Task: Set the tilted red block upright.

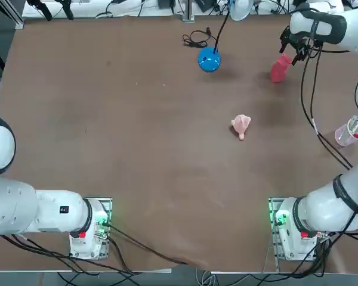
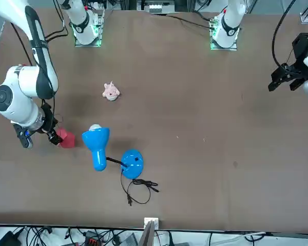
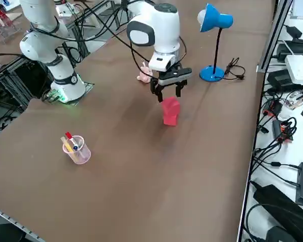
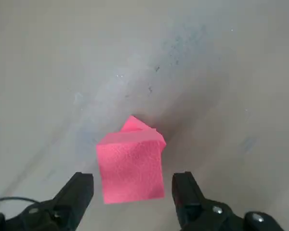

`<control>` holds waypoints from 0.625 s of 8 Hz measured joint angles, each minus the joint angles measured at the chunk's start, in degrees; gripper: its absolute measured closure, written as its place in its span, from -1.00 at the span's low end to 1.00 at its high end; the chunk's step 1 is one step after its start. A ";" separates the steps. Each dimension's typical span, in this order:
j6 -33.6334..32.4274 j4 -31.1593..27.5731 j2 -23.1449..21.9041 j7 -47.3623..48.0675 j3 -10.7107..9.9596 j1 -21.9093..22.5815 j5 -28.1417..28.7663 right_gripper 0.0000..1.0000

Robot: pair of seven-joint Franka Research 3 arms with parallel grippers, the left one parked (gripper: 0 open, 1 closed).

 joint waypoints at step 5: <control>1.34 -0.26 1.17 0.16 0.39 0.04 0.00 -1.00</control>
